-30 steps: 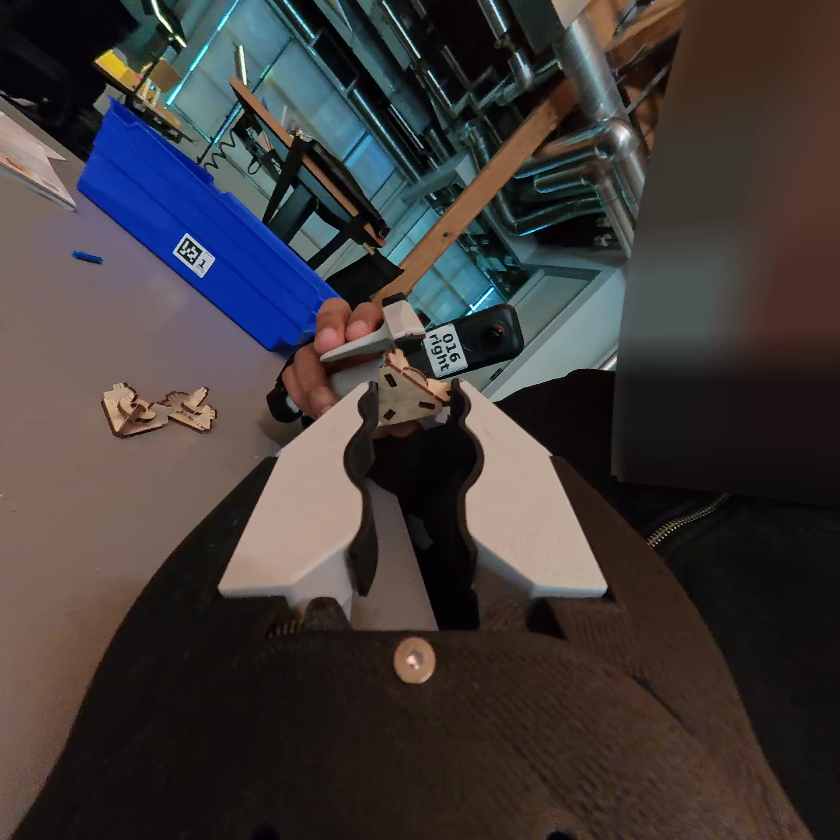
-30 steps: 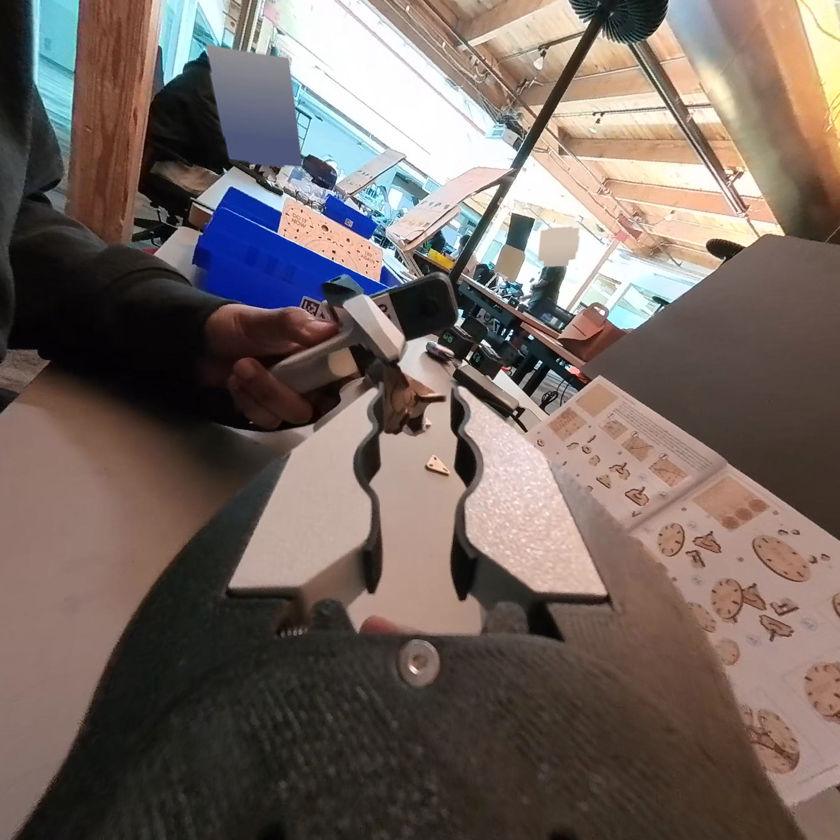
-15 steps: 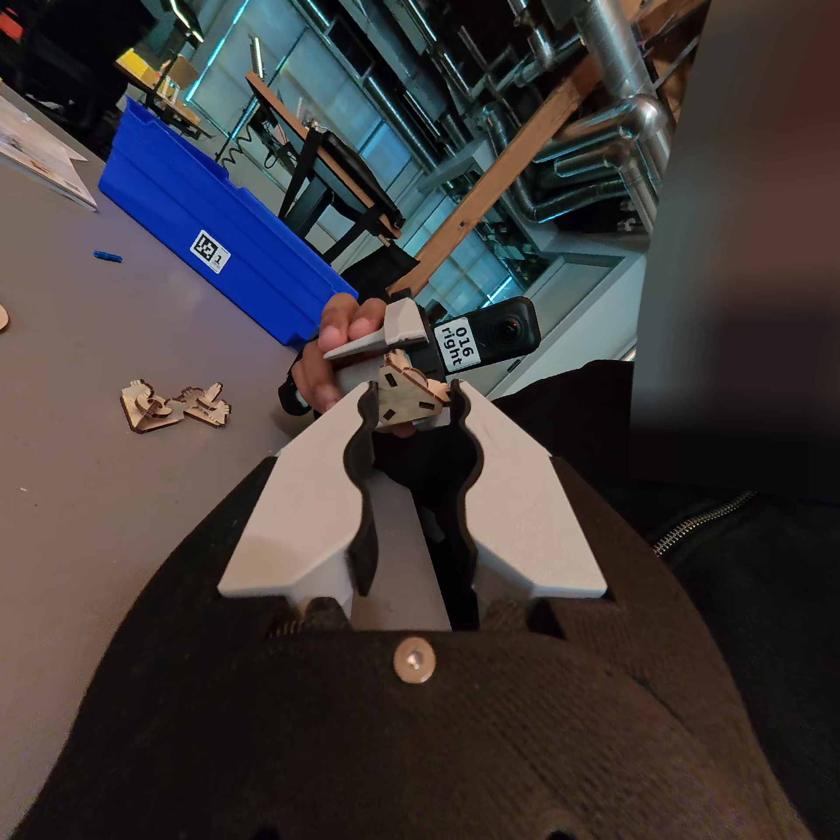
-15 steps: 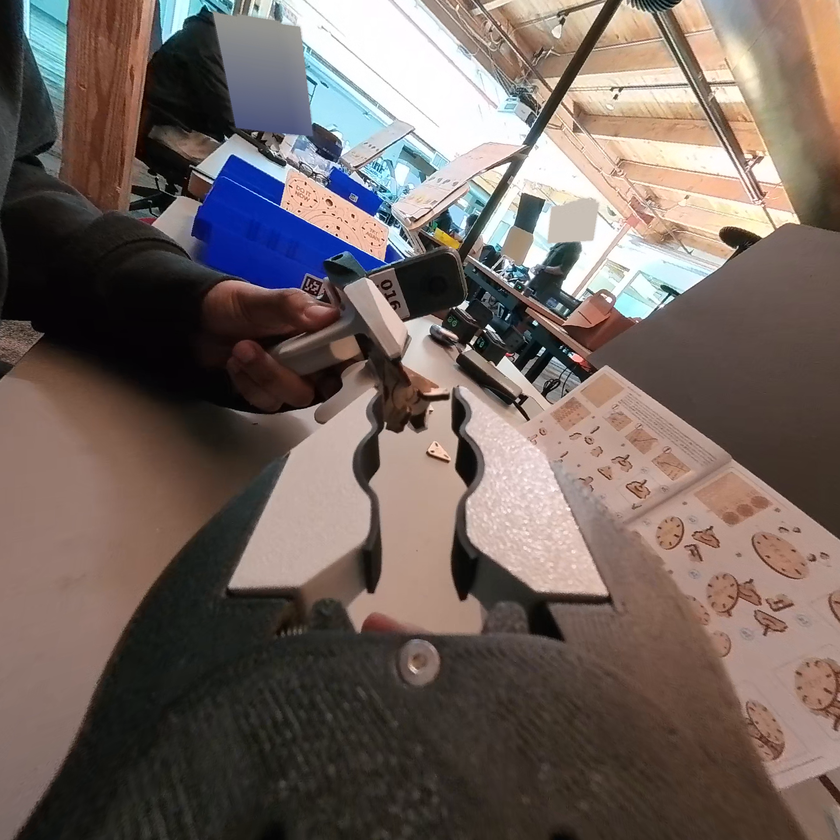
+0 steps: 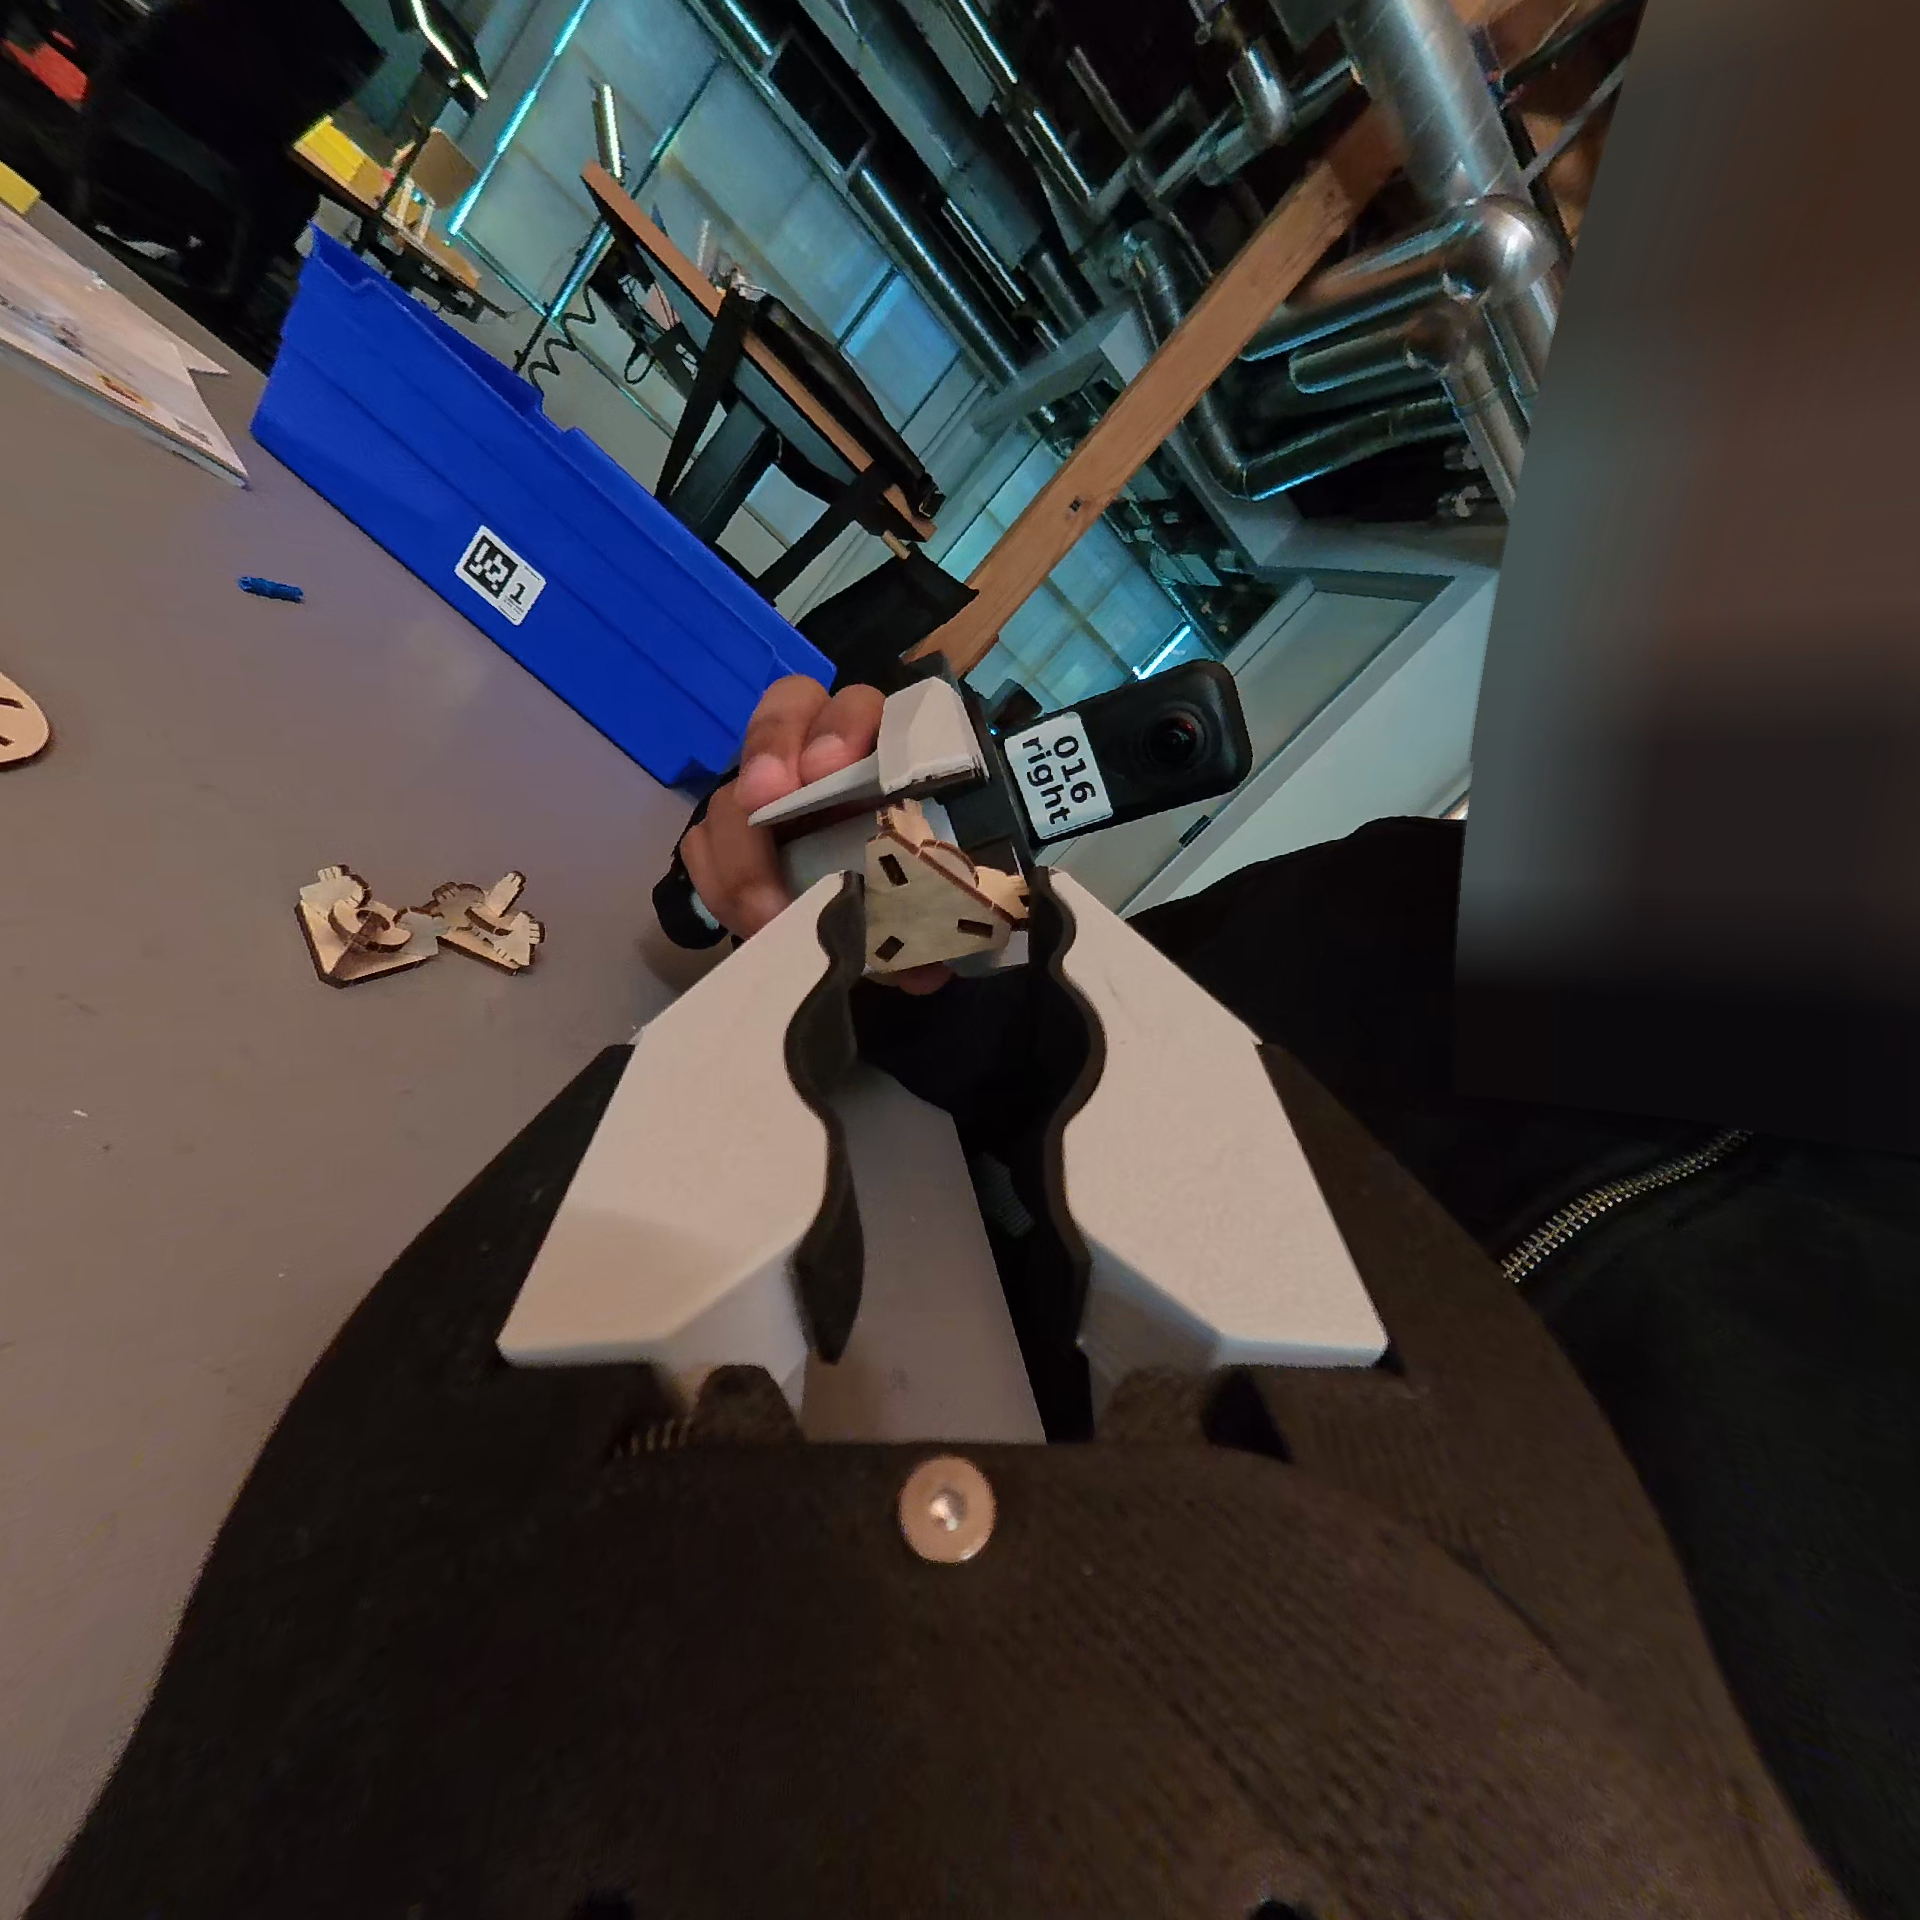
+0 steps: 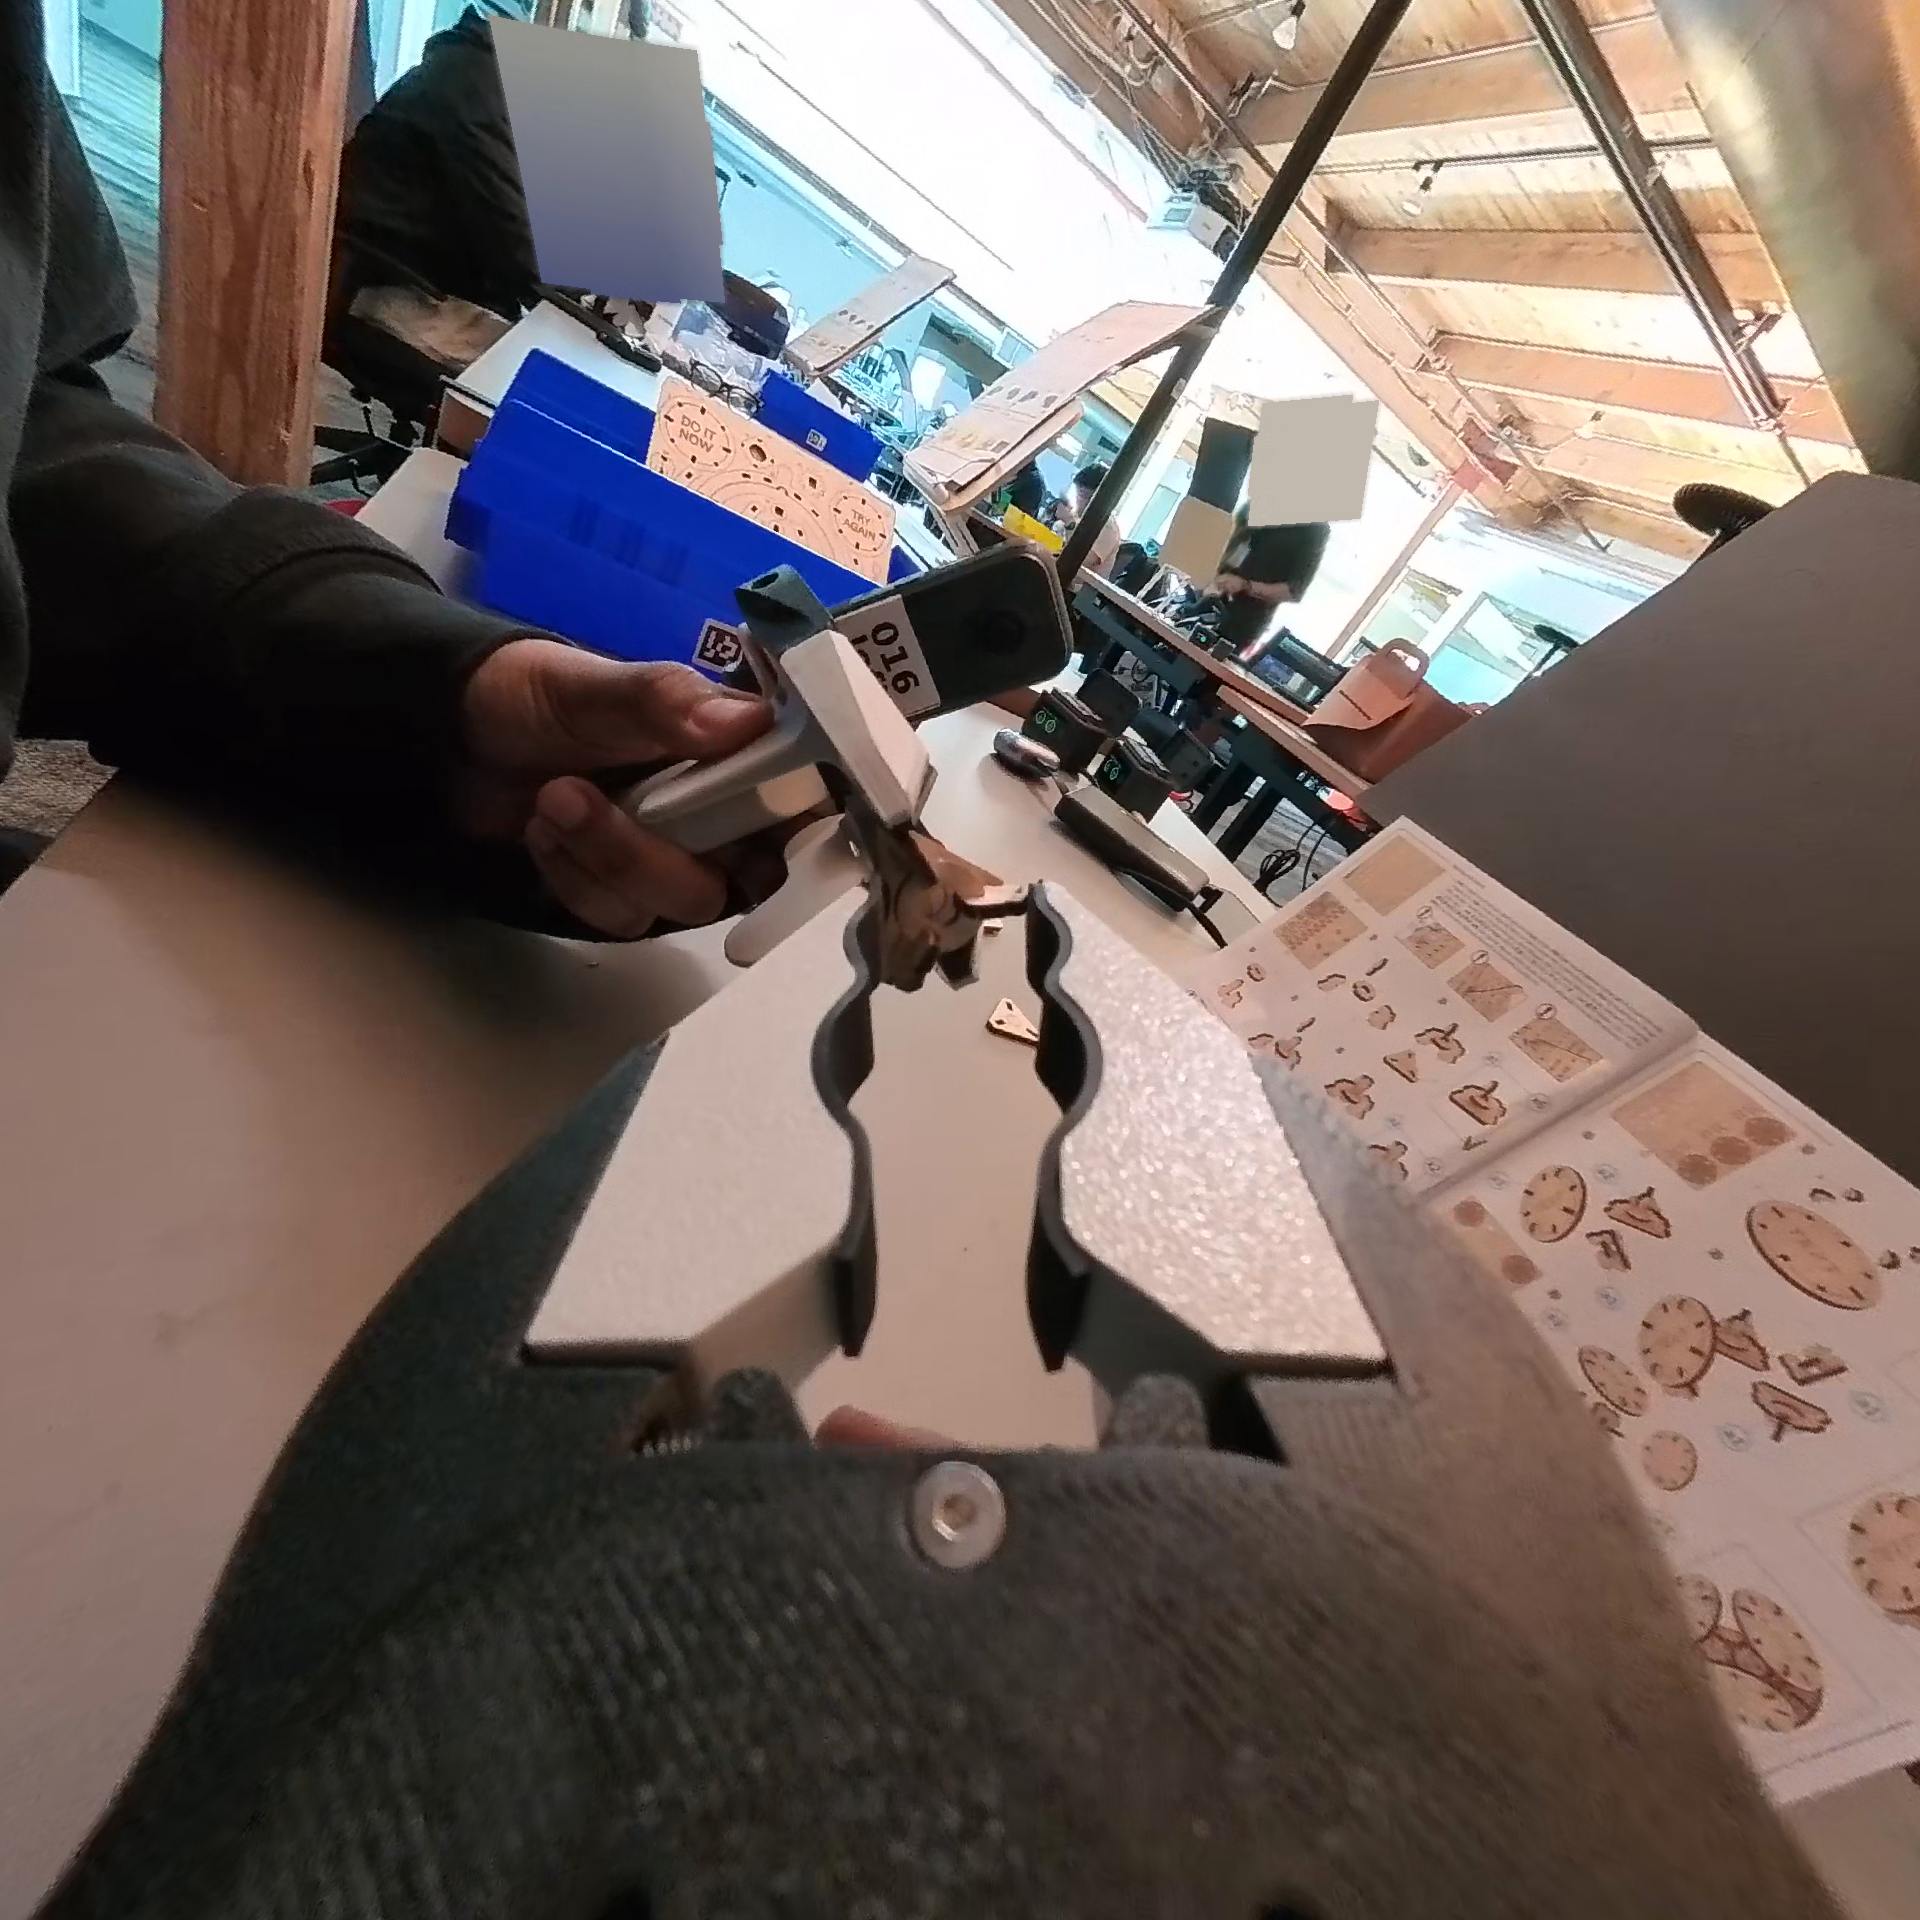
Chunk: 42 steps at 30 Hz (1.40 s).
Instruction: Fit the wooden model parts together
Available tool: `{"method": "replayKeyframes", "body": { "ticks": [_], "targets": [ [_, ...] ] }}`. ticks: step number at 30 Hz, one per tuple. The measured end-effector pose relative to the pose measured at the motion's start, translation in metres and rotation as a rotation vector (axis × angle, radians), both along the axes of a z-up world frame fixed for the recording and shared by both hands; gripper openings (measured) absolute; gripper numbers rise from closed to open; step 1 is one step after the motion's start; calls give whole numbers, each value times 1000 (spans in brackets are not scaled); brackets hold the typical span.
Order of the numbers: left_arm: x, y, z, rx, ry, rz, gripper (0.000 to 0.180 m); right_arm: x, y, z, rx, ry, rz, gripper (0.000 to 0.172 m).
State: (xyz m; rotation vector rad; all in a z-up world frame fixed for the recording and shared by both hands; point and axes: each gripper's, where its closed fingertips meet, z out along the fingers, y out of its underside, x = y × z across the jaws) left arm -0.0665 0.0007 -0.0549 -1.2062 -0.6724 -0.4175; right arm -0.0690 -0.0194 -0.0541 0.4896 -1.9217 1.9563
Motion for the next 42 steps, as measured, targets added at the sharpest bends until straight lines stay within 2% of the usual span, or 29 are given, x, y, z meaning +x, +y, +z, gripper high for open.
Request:
{"method": "replayKeyframes", "body": {
  "ticks": [14,22,25,33,42],
  "targets": [
    [1,0,2,33,-4,-22,31,1,1,3,-20,10,3,23],
    [2,-5,12,127,-19,-41,38,4,4,9,-53,-42,47,23],
    [4,-6,16,146,-6,-46,38,11,6,13,-74,-131,125,23],
    [16,0,24,198,-3,-137,31,17,15,27,-110,-537,385,22],
    [23,2,28,222,2,-189,16,25,16,27,-97,-698,510,23]
  ]
}}
